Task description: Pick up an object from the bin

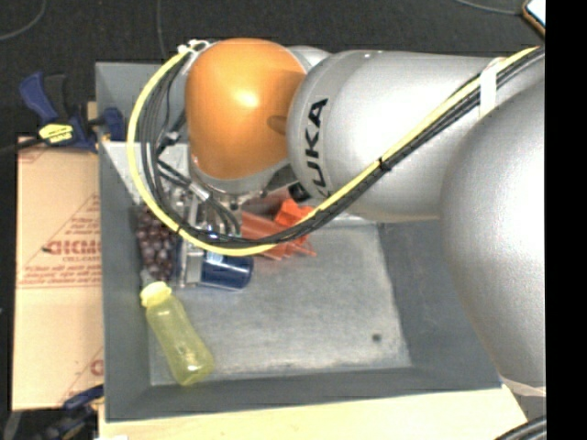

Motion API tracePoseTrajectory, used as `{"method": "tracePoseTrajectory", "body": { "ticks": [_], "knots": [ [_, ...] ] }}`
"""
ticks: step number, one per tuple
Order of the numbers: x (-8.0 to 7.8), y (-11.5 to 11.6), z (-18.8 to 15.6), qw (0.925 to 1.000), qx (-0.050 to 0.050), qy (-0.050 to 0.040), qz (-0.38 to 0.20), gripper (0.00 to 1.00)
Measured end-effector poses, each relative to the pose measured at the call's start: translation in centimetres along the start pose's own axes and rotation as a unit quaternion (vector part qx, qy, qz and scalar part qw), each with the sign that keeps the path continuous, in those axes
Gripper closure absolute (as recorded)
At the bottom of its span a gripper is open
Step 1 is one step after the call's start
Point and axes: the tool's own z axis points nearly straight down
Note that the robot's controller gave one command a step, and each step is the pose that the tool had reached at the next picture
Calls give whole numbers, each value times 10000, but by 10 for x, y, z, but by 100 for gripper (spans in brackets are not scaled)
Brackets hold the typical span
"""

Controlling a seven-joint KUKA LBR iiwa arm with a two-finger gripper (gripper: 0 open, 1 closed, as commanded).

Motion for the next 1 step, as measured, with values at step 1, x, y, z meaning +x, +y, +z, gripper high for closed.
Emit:
{"method": "tracePoseTrajectory", "body": {
  "ticks": [1],
  "knots": [
    [-2,-2,-5,10000,-9,-39,31,0]
  ]
}}
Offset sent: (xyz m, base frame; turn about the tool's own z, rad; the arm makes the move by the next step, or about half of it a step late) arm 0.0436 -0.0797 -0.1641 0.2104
